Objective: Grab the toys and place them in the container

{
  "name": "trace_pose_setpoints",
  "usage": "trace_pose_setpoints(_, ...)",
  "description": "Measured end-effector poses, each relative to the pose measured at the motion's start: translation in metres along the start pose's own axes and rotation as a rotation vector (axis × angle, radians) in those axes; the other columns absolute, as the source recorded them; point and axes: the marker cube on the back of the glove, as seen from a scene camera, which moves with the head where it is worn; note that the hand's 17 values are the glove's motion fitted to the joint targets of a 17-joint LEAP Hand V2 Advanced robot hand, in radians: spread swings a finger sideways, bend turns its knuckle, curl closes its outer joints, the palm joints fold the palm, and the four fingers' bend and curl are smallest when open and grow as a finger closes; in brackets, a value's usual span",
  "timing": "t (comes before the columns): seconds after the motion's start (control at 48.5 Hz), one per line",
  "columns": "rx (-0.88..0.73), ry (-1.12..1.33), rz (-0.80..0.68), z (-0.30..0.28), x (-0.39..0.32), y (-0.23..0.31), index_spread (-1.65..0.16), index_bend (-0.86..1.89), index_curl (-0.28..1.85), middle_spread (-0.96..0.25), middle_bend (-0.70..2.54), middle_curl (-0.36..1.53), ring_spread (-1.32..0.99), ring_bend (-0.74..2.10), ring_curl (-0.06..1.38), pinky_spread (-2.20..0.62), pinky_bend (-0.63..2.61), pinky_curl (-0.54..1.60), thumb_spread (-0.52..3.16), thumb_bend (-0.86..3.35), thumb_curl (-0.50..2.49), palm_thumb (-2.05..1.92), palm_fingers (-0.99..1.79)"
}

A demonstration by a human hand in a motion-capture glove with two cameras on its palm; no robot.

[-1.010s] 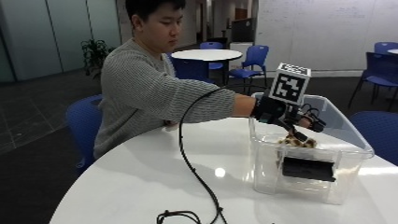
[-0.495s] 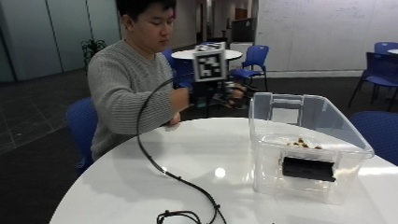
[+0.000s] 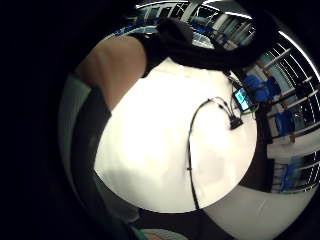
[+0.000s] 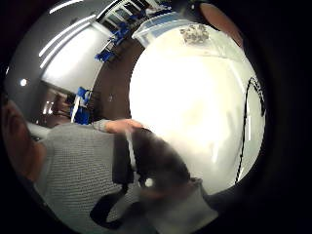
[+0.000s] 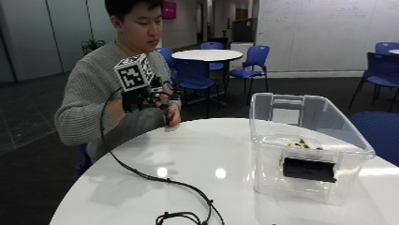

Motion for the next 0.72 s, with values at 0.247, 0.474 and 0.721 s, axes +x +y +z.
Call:
trace_pose_setpoints(0.247, -0.1, -0.017, -0.199, 0.051, -0.064, 0.083, -0.43, 0.21, 0.5, -0.17, 0.17, 0.34, -0.1, 0.18, 0.32, 0.08, 0.78, 0.32, 1.17, -0.06, 0.17, -0.08, -0.02)
trace_pose_setpoints(0.474, -0.14, -0.11, -0.019, 0.076, -0.064, 0.12, -0.43, 0.23, 0.5, -0.19, 0.17, 0.33, -0.12, 0.18, 0.31, 0.07, 0.73, 0.31, 1.22, -0.05, 0.16, -0.08, -0.03)
trace_pose_setpoints(0.721, -0.12, -0.08, 0.021, 0.076, -0.048, 0.115, -0.43, 0.24, 0.5, -0.2, 0.17, 0.33, -0.14, 0.18, 0.31, 0.06, 0.71, 0.31, 1.25, -0.05, 0.15, -0.06, -0.03)
